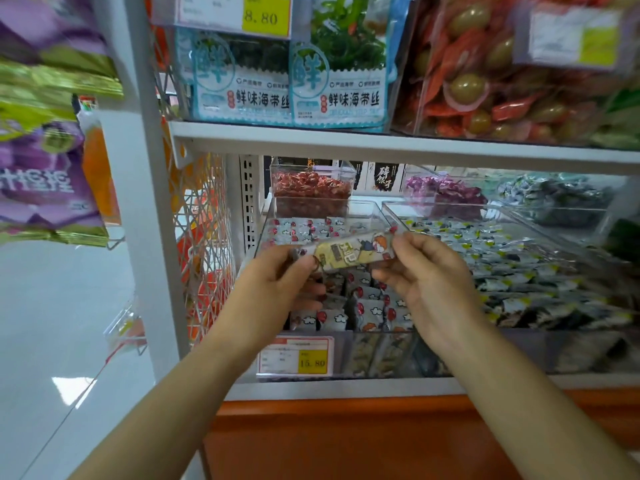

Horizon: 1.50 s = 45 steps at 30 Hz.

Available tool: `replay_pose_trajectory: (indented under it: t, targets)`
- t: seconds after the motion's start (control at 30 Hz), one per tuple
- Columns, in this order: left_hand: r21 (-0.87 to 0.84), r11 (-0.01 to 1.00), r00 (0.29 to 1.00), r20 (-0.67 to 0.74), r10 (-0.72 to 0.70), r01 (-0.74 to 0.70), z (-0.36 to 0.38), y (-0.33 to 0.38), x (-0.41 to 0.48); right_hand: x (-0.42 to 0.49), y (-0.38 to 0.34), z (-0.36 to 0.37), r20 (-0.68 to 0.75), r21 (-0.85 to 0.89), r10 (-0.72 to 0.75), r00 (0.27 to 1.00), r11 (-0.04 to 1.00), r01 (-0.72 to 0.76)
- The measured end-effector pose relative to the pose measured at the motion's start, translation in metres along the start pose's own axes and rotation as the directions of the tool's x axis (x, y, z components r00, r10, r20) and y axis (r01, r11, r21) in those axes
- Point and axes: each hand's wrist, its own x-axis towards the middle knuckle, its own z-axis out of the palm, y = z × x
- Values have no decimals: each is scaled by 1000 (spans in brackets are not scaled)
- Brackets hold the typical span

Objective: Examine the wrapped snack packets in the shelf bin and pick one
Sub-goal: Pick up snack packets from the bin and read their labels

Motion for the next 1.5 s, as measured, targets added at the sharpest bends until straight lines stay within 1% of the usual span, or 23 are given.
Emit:
replay_pose_trajectory:
  t: [0.13, 0.37, 0.5, 0.67, 0.77, 0.9, 1.03, 1.1, 1.17, 1.3, 1.37, 1.43, 1.5]
  targets:
    - [-236, 970, 998, 48, -43, 54, -5, -3, -2, -6, 0, -5, 10, 0, 42, 999, 999, -42]
    - [-377, 921, 992, 107, -67, 103, -8, -1, -2, -6, 3, -9, 28, 31, 55, 998, 998, -56]
    - [-308, 948, 996, 61, -62, 78, -5, 0, -4, -6, 5, -10, 21, 18, 34, 999, 999, -34]
    - [-340, 936, 996, 39, -77, 86, -1, 1, -5, -7, 6, -9, 24, 52, -4, 1000, 999, 3]
    - [-324, 943, 996, -8, -90, 82, -2, 0, -6, -6, 6, -8, 70, 52, -37, 997, 998, 33]
    - [-280, 955, 992, -52, -115, 96, -7, -2, -5, -6, 8, -8, 155, 82, -28, 988, 997, 15]
    - [-348, 927, 986, -36, -160, 138, -8, -3, -3, -5, 11, -8, 172, 81, -32, 985, 997, 19]
    - [-392, 910, 987, -25, -160, 138, -8, -3, -3, -4, 11, -7, 155, 79, -34, 987, 997, 22]
    - [-412, 903, 990, -8, -138, 123, -8, -3, -2, -3, 11, -7, 118, 88, -20, 993, 996, 9]
    - [-416, 905, 996, 70, -64, 87, -6, -2, -2, 0, 8, -10, 57, 113, 22, 998, 993, -28]
    - [-362, 931, 997, 71, -27, 51, -5, -3, -2, 0, 5, -11, 50, 102, 14, 999, 995, -19]
    - [-257, 966, 998, 49, 24, -11, -5, -3, -3, 0, 4, -13, 60, 69, 7, 998, 998, -11]
    - [-171, 984, 998, 30, 60, -54, -6, -4, -4, 0, 4, -16, 54, -49, -14, 998, 999, 16]
